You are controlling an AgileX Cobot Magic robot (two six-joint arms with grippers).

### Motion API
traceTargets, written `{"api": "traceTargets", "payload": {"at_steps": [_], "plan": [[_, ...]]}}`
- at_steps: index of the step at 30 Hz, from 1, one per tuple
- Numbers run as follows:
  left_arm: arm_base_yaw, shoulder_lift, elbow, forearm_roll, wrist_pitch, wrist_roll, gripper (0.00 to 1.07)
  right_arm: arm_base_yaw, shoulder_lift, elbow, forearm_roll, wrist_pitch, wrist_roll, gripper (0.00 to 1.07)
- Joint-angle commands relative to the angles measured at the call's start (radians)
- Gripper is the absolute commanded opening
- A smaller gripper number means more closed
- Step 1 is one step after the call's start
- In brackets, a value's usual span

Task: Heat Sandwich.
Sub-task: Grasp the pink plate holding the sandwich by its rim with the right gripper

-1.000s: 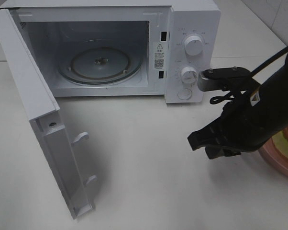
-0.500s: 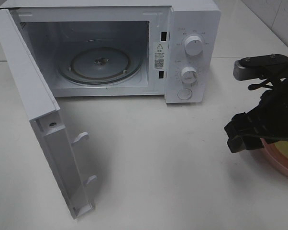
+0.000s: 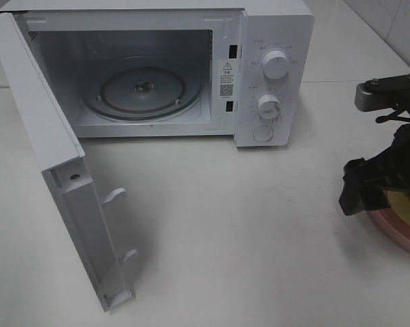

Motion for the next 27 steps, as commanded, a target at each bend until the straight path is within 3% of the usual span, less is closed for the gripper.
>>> {"api": "traceTargets", "payload": {"at_steps": [1,11,27], "plan": [[-0.006,0.0,0.002,0.0,-0.009,-0.004,1.0,-0.025,-0.003,0.0,-0.008,0.001,-0.018,0.9],[-0.006,0.0,0.002,0.0,-0.009,-0.004,1.0,-0.045,0.009,0.0,-0.072,-0.059,0.018,0.88],[-0.006,0.0,0.002,0.0,-0.009,-0.004,1.0,-0.064,0.217,-0.035,-0.092,-0.11,0.044,0.86]]}}
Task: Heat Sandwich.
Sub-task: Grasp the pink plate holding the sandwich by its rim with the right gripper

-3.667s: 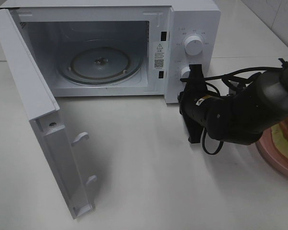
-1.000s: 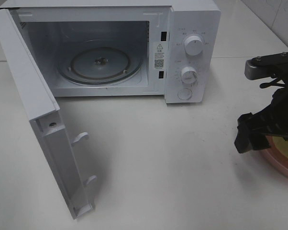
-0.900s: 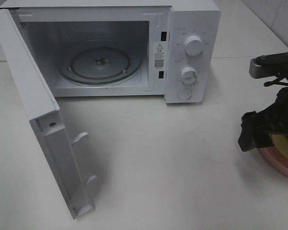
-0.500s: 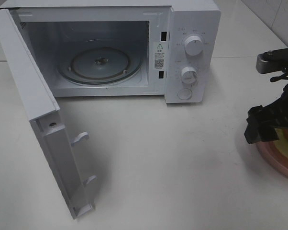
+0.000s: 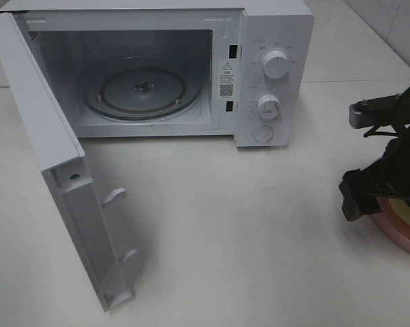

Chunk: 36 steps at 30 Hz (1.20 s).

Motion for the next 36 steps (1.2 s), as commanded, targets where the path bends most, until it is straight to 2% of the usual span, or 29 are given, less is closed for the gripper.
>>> {"api": "traceTargets", "payload": {"at_steps": [1,12,27,31,36], "plan": [[-0.006,0.0,0.002,0.0,-0.009,-0.004,1.0,-0.005,0.027,-0.018,-0.013,-0.006,0.011,0.86],[-0.006,0.0,0.002,0.0,-0.009,-0.004,1.0,-0.005,0.157,-0.072,-0.065,-0.023,0.044,0.86],[-0.006,0.0,0.002,0.0,-0.009,-0.004,1.0,-0.005,0.266,-0.076,-0.095,-0.057,0.055,0.85],[-0.006,0.0,0.002,0.0,-0.009,-0.004,1.0,-0.005,0.266,-0.076,-0.112,-0.053,0.061,0.83],[-0.006,0.0,0.002,0.0,-0.009,-0.004,1.0,-0.005,0.266,-0.076,-0.117,-0.045,0.063,0.73]]}}
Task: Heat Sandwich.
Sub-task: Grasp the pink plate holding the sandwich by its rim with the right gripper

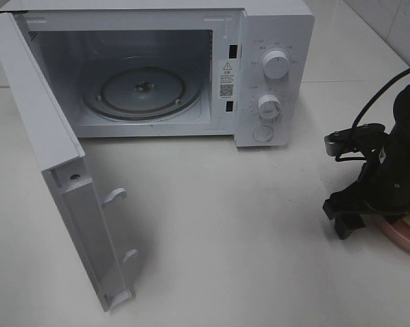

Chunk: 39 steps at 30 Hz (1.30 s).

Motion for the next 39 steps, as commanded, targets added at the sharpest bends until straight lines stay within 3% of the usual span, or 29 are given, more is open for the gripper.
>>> {"api": "traceTargets", "payload": {"at_steps": [1,2,6,8,9,11,13,17,39], "plan": [[-0.006,0.0,0.002,0.0,-0.009,-0.004,1.0,-0.005,0.006,-0.006,-0.027,0.009,0.008,0.65],[-0.006,0.0,0.002,0.0,-0.009,-0.004,1.0,-0.005,0.006,-0.006,-0.027,0.009,0.008,0.65],[-0.006,0.0,0.002,0.0,-0.009,-0.004,1.0,-0.005,0.006,-0.006,-0.043,0.009,0.013,0.43],[-0.006,0.0,0.002,0.0,-0.009,-0.004,1.0,-0.005,0.006,-0.006,-0.043,0.008,0.012,0.39],[-0.006,0.0,0.002,0.0,-0.009,-0.004,1.0,-0.005,0.006,-0.006,-0.043,0.006,0.012,0.29],[-0.006,0.0,0.002,0.0,-0.009,-0.004,1.0,-0.005,0.006,-0.006,-0.043,0.005,0.012,0.24],[-0.006,0.0,0.002,0.0,-0.009,-0.004,1.0,-0.005,0.006,-0.006,-0.043,0.005,0.013,0.1],[-0.006,0.0,0.002,0.0,-0.009,-0.004,1.0,-0.005,0.006,-0.006,-0.044,0.005,0.012,0.01],[-0.006,0.0,0.002,0.0,-0.009,-0.004,1.0,-0.002,-0.035,-0.006,-0.176,0.069,0.169,0.0]]}}
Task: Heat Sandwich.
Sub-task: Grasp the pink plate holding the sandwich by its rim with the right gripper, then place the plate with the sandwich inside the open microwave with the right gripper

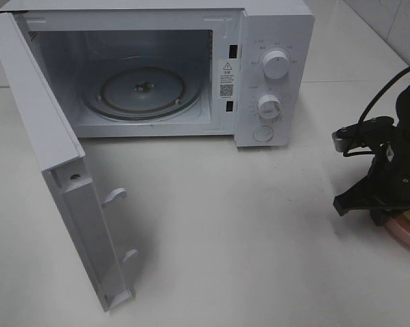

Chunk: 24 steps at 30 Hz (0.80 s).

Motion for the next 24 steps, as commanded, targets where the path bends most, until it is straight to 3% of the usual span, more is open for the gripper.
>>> {"api": "traceTargets", "payload": {"at_steps": [1,24], "plan": [[-0.006,0.0,0.002,0.0,-0.009,-0.004,1.0,-0.001,-0.026,0.002,-0.039,0.047,0.05,0.0],[-0.006,0.0,0.002,0.0,-0.009,-0.004,1.0,0.171,-0.078,0.003,-0.249,0.271,0.22,0.0]]}}
